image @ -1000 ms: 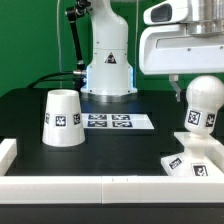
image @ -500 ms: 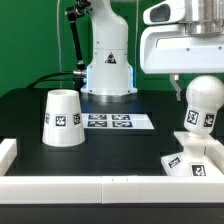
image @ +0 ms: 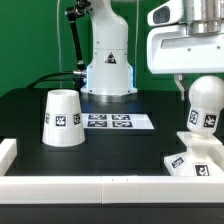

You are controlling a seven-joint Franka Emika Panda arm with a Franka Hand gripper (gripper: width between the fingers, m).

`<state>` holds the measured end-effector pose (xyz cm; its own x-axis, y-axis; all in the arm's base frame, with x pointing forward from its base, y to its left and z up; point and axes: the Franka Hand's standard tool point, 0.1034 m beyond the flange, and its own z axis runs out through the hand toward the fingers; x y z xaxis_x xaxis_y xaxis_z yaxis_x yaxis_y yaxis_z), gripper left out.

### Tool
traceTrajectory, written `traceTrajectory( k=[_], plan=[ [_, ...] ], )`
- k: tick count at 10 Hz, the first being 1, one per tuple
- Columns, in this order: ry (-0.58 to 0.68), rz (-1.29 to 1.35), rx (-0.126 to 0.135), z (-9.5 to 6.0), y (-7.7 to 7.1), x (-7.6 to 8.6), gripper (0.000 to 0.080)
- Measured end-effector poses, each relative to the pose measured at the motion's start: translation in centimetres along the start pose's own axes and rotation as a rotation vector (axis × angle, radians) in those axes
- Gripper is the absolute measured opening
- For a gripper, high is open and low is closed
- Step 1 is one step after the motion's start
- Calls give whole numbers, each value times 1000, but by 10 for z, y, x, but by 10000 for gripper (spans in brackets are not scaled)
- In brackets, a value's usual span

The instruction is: Assemble lamp

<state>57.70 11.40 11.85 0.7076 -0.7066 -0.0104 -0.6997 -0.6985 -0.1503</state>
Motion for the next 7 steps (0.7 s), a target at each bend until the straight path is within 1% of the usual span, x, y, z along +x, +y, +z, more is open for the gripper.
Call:
traceTrajectory(
  k=[1, 2, 3, 4, 5, 7],
  plan=[
    [-9, 58, 13, 0, 1, 2, 578],
    [-15, 121, 18, 0, 0, 1, 578],
    [-15, 97, 18, 0, 0, 0, 578],
    [-15, 94, 18, 0, 0, 0, 674],
    [-15, 48, 18, 1, 0, 0, 692],
    [-4, -117, 7, 0, -1, 0, 698]
  ],
)
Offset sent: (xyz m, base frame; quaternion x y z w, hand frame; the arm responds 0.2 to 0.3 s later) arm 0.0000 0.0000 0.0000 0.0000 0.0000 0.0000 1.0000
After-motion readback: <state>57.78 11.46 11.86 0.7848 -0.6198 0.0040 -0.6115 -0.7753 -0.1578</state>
